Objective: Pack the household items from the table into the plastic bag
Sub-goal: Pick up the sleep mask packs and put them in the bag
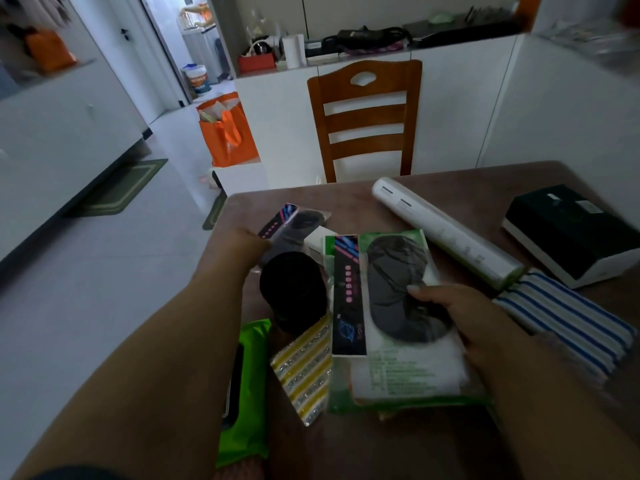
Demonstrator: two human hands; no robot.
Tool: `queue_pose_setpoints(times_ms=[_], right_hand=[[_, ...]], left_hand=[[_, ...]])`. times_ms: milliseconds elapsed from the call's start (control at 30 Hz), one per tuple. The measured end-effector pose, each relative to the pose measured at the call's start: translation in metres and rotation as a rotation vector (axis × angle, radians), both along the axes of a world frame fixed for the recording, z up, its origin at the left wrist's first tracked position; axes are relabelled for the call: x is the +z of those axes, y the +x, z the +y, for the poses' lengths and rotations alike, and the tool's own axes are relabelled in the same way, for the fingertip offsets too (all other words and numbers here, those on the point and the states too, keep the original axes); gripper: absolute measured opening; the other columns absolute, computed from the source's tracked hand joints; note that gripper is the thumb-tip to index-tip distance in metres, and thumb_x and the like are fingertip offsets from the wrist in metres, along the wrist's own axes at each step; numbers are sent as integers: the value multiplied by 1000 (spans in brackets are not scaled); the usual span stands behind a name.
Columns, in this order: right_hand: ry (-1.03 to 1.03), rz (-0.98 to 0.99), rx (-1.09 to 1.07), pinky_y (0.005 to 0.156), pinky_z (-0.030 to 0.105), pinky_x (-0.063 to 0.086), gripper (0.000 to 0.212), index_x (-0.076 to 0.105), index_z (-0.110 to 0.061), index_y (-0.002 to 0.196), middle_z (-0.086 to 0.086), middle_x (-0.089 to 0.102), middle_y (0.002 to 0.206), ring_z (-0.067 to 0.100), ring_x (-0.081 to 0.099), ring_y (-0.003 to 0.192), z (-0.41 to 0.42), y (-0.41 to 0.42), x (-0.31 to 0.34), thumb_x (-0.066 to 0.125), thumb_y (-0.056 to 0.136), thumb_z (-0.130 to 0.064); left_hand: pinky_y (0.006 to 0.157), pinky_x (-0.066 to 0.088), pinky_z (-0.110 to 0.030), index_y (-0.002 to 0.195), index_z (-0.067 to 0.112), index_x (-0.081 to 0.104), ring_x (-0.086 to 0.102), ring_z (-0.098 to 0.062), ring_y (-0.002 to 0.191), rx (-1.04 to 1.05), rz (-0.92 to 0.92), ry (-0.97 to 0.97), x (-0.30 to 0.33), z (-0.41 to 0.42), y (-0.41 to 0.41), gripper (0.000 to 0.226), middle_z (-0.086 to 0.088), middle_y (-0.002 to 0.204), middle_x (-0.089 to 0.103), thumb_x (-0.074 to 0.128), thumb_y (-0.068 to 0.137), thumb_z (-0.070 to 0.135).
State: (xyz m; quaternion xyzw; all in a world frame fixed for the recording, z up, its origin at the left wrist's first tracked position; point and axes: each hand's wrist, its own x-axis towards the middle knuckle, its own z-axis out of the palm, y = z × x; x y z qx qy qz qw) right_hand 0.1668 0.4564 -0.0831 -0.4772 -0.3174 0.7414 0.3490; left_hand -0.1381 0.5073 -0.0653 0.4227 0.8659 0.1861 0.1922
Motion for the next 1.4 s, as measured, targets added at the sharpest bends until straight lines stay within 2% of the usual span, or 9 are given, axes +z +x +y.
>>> queue_pose_setpoints(times_ms=[67,267,533,633,867,1000,1167,1267,1400], right_hand=[[43,-33,-9,62,36,57,14,72,0,89,21,75,83,34,72,66,8,-8,-1,62,84,-8],[53,-98,20,69,39,56,12,70,2,89,24,72,85,36,69,73,23,-22,0,64,84,-8],[8,-84,-27,68,40,56,15,71,1,93,24,74,88,37,70,75,14,-14,6,63,85,-9],[5,-97,-81,65,38,56,17,70,0,97,22,74,89,36,70,76,7,3,14,64,84,-10],[-77,-127,-149,73,42,56,29,65,1,111,24,71,104,40,68,92,-3,28,15,64,85,-12],[-62,-120,-133,71,41,57,23,67,0,105,22,73,95,37,70,85,3,22,7,65,85,-12],[-27,-92,-68,70,41,57,15,71,-1,94,21,75,87,36,71,78,16,2,1,64,85,-9],[2,-74,-61,67,39,57,11,71,-2,88,19,76,82,34,71,72,22,-4,-2,63,85,-9],[18,-64,-95,69,40,58,22,69,0,103,23,74,95,36,71,80,18,4,1,65,84,-10]], left_hand=[[86,52,-34,108,10,67,64,-28,90,-10,27,-42,-13,4,-5,49,-10,98,69,74,71,40],[103,38,-44,136,-6,41,48,-41,124,20,27,-105,-35,16,-8,60,-28,135,49,64,88,20],[108,38,-45,133,-6,49,48,-40,126,64,6,-181,-33,6,-9,46,-27,137,50,53,94,15],[110,35,-35,136,-5,46,46,-34,130,63,48,-125,-31,-10,-5,42,-23,141,48,42,99,15],[74,39,-29,112,-5,63,60,-36,103,31,-42,17,-19,-22,7,37,-25,112,65,64,87,22],[88,45,-38,122,-3,56,58,-40,108,12,-62,21,-28,-11,1,48,-28,120,61,66,85,26],[103,36,-41,137,-8,36,44,-41,127,35,120,-101,-36,2,-8,60,-28,139,44,58,92,25],[96,42,-47,124,-14,51,52,-44,114,-5,-45,-108,-44,12,-15,44,-33,127,53,60,88,10],[76,54,-41,122,-11,55,59,-35,86,199,-437,144,-38,5,-18,46,-29,115,61,68,82,8]])
